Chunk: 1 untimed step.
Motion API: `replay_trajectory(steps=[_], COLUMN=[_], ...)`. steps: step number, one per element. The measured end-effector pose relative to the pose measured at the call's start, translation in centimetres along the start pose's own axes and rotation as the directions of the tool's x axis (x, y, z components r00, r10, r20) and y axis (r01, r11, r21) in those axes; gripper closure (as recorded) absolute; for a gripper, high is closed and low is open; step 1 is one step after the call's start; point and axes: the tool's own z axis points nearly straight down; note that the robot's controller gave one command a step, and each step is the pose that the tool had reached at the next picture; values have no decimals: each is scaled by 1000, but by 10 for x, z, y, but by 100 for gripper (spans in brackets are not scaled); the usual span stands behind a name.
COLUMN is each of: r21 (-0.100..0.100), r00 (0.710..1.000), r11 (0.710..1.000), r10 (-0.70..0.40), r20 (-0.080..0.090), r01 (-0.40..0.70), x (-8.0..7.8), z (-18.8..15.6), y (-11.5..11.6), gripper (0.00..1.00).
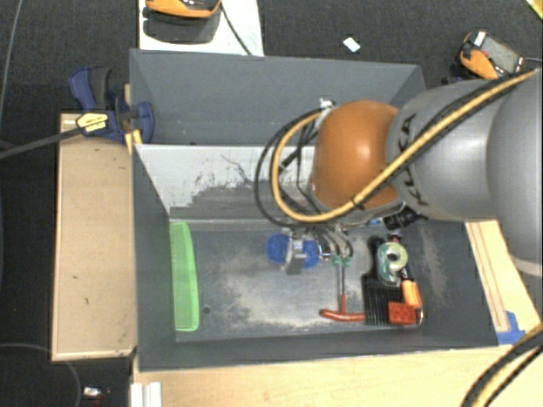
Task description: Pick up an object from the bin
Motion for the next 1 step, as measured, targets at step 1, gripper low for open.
replay_trajectory(steps=[1], r21=[0], r00=[1000], r11=[1000], r10=[0], r20=[0], r01=[0], x=[0], z=[0], y=[0], gripper=[0])
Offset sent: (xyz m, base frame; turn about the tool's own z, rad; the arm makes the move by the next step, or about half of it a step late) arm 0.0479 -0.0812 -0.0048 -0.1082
